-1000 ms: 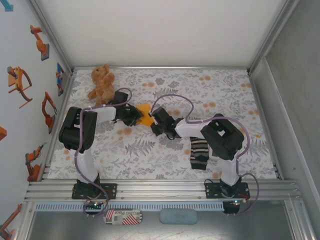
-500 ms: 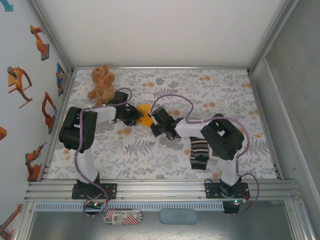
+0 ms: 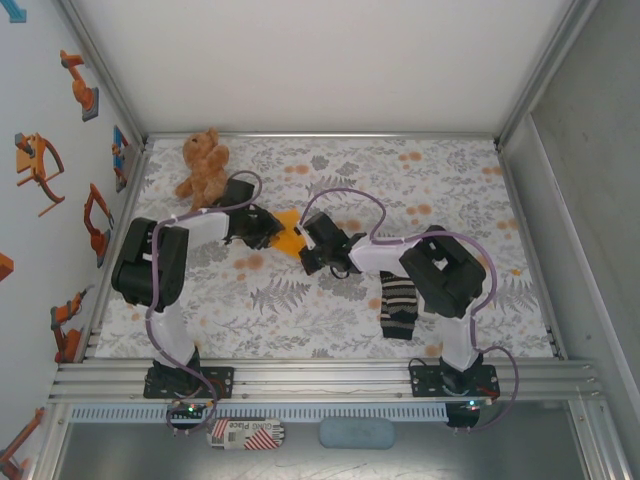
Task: Fold a paper plane with a square sheet of paper (pick it up from the middle)
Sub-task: Fourth fold the wing at the center of the table.
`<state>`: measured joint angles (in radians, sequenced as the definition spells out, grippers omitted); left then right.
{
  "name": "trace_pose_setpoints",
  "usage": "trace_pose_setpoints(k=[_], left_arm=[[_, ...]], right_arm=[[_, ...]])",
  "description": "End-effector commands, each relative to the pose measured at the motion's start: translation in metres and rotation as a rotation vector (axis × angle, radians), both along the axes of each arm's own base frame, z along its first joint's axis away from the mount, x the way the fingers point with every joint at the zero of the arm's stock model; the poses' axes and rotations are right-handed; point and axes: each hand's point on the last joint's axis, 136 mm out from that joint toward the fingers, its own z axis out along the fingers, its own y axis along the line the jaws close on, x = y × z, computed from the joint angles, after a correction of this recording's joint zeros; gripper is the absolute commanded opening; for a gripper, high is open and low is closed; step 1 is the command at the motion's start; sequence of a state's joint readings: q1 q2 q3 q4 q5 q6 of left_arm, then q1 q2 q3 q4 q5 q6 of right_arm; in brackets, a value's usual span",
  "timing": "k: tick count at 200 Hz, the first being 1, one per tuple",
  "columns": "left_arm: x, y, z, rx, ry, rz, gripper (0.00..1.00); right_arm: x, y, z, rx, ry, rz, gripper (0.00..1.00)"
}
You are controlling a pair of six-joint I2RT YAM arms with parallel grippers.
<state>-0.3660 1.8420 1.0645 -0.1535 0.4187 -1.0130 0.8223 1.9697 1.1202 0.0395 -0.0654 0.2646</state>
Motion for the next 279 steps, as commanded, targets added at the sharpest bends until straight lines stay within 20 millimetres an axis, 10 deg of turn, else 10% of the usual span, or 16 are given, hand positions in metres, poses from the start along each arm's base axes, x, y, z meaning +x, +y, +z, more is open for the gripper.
trace_pose_setpoints(k=[1,279], left_arm=[[-0.005,0.005,0.011,0.023,-0.044,-0.016,0.24],[-0.015,-0.035,-0.01,-0.106,-0.098,-0.161,0.28]], right_arm=[[-0.002,0.002,-0.003,0.03,0.087,-0.011,0.01],[-0.013,-0.007,-0.018,0.269,0.459,-0.065,0.05]])
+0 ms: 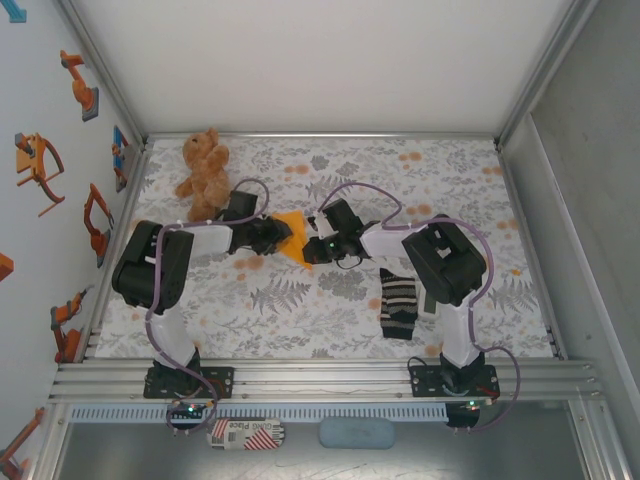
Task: Fold a paper plane with a square sheet of paper (pick it up from the middle)
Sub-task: Fourth fold the wing at the center of the table.
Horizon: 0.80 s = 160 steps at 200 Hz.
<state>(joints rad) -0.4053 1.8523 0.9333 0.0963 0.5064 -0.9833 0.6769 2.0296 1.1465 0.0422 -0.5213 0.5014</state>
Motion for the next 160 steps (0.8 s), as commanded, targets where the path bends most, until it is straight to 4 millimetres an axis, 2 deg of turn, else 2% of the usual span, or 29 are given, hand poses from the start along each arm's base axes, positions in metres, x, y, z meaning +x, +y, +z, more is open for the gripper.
trace_pose_setpoints(k=[1,48,84,141,160], left_arm=[[0.001,-0.009,0.002,-0.005,-0.011,-0.051,0.28],[-0.006,-0.005,-0.011,0.068,0.051,-0.078,0.34],[-0.02,0.01,-0.029,0.182,0.129,-0.086,0.34],[-0.034,0.024,-0.052,0.297,0.229,-0.085,0.36],[-0.035,0.028,-0.057,0.327,0.251,-0.08,0.38]], right_arm=[[-0.008,-0.008,-0.018,-0.03,0.049,-0.007,0.05],[-0.007,-0.011,-0.018,-0.024,0.056,-0.022,0.13],[-0.003,-0.011,-0.014,0.013,0.071,-0.048,0.18],[0.002,-0.006,0.003,0.071,0.063,-0.07,0.2],[0.004,-0.008,0.003,0.064,0.063,-0.08,0.2]])
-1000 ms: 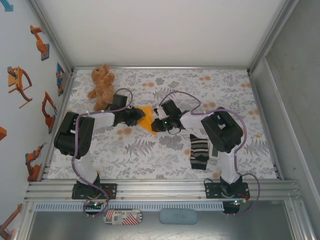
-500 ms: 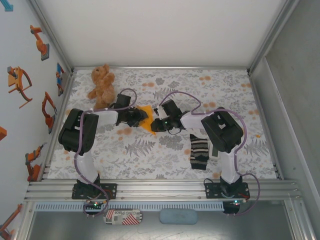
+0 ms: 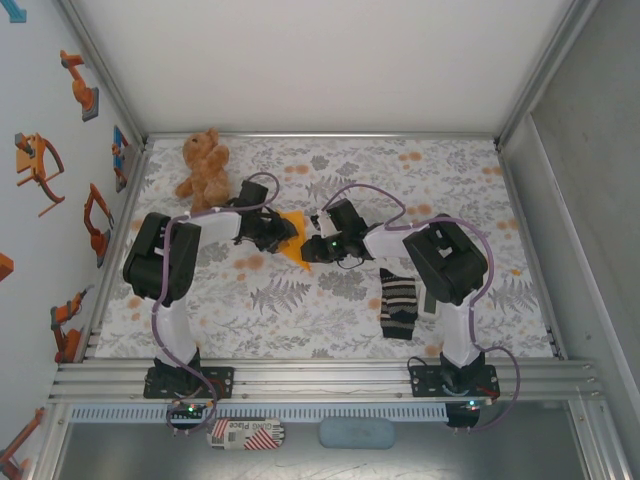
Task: Fold a paper plane with a square sheet of paper (pick it up from the middle)
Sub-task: Fourth fold the wing at the center of the table.
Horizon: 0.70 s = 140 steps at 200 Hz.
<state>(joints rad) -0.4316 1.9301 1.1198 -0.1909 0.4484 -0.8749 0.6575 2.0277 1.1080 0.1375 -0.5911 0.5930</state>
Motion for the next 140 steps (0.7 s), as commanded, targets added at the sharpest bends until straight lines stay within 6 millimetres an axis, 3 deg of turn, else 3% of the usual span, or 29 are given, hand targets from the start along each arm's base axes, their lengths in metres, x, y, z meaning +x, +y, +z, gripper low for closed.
trace_pose_setpoints(k=[1,140], left_arm=[[-0.035,0.031,-0.048,0.192,0.168,0.004,0.38],[-0.045,0.039,-0.062,0.265,0.225,-0.01,0.43]], right_arm=[[0.003,-0.01,-0.003,-0.025,0.01,-0.041,0.2],[-0.005,-0.017,-0.027,-0.064,0.131,-0.092,0.1]])
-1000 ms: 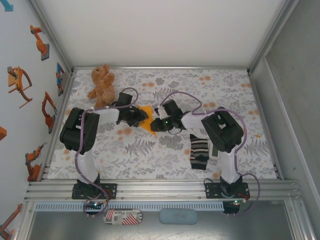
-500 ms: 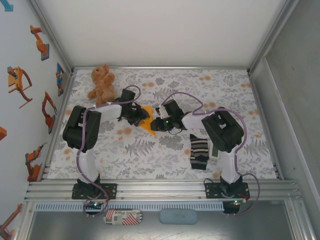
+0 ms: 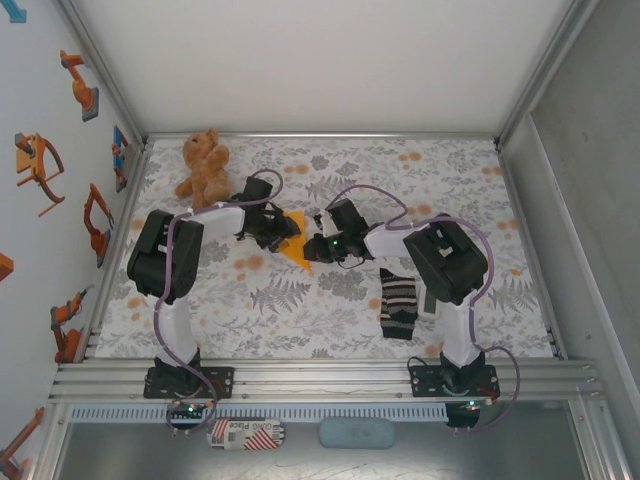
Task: Fold a paper plane with a square sheet of paper (pick it up from the middle)
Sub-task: Fourth fold the wing at the center of the table.
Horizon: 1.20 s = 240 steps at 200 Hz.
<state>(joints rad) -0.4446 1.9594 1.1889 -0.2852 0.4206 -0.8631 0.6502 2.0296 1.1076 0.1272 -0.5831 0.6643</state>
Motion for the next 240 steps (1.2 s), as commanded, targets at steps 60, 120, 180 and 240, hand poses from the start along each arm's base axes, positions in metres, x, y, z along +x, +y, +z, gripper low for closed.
trace_pose_setpoints(k=[60,120,180,240], left_arm=[[-0.016,0.022,-0.023,0.129,0.077,-0.01,0.45],[0.032,0.0,0.069,-0.137,-0.193,0.014,0.5],[0.021,-0.005,0.072,-0.263,-0.275,-0.055,0.22],[0.014,-0.017,0.048,-0.356,-0.254,-0.088,0.11]], right_arm=[[-0.013,-0.015,-0.031,-0.051,0.109,-0.032,0.05],[-0.015,-0.019,-0.041,-0.084,0.145,-0.032,0.05],[-0.017,-0.021,-0.047,-0.106,0.165,-0.033,0.04],[-0.016,-0.021,-0.048,-0.112,0.17,-0.034,0.04]])
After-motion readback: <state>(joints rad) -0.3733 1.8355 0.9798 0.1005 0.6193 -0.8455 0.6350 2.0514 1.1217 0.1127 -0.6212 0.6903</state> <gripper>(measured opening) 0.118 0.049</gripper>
